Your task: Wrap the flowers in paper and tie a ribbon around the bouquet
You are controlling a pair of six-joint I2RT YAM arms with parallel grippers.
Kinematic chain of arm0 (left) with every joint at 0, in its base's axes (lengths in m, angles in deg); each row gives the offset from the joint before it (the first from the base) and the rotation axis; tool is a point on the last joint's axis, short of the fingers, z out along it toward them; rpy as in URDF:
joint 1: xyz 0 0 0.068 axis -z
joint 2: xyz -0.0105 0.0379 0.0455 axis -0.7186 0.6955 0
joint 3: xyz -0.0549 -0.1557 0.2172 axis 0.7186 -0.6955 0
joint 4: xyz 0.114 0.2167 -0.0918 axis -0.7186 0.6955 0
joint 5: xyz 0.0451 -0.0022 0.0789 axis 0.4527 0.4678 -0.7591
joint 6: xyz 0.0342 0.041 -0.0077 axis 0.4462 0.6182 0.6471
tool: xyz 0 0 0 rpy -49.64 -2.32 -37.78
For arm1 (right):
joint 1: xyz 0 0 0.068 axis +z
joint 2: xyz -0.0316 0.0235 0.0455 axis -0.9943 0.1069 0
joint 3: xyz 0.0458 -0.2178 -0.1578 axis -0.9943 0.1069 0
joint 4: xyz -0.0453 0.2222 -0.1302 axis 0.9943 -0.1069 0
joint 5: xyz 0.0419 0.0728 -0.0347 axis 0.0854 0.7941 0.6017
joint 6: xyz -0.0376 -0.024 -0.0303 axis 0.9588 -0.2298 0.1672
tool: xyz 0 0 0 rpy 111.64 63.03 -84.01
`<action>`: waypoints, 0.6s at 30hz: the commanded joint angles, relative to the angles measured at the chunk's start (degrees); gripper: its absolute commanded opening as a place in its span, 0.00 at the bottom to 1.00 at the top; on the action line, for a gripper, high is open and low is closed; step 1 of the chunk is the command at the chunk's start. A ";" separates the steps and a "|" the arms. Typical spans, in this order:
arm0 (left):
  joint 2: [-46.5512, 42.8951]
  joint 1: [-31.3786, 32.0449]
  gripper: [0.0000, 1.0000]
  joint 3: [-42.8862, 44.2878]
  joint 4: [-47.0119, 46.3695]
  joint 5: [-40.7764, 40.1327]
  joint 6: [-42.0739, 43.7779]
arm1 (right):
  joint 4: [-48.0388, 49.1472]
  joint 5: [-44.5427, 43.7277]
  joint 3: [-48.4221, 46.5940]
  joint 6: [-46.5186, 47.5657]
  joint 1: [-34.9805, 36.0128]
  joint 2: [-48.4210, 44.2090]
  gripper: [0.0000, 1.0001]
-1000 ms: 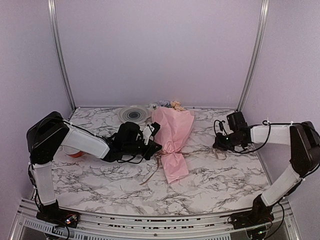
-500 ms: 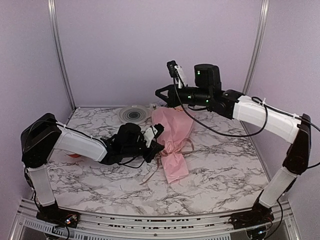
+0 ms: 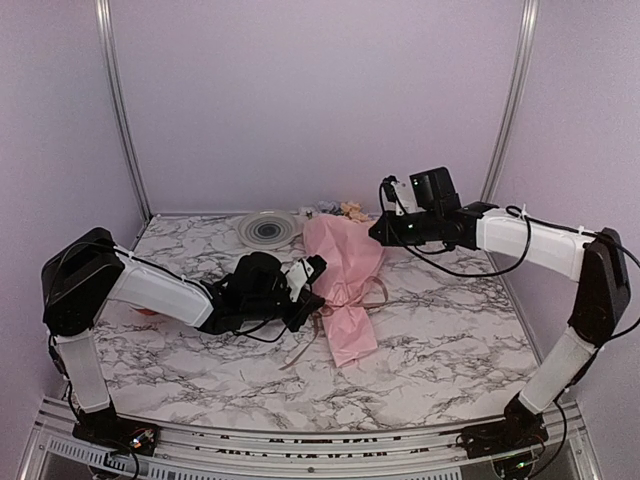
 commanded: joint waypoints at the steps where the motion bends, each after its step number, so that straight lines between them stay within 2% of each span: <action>1: -0.80 0.15 0.00 0.43 0.32 0.18 0.09 | 3.06 2.95 10.28 -7.37 -4.87 -0.04 0.14; 5: -0.84 0.15 0.00 0.18 0.28 -0.25 0.15 | 11.74 10.15 15.73 -10.25 -6.84 1.82 0.27; 12: -0.40 0.15 0.00 0.33 0.72 -0.51 0.15 | 16.00 9.32 16.75 -12.76 -6.15 2.39 0.33; 16: -0.08 0.15 0.00 0.70 0.81 -0.54 0.15 | 18.17 8.73 18.25 -15.99 -4.37 3.50 0.46; 18: -0.16 0.15 0.00 0.74 0.81 -0.52 0.19 | 17.90 8.78 17.99 -17.08 -4.09 4.83 0.50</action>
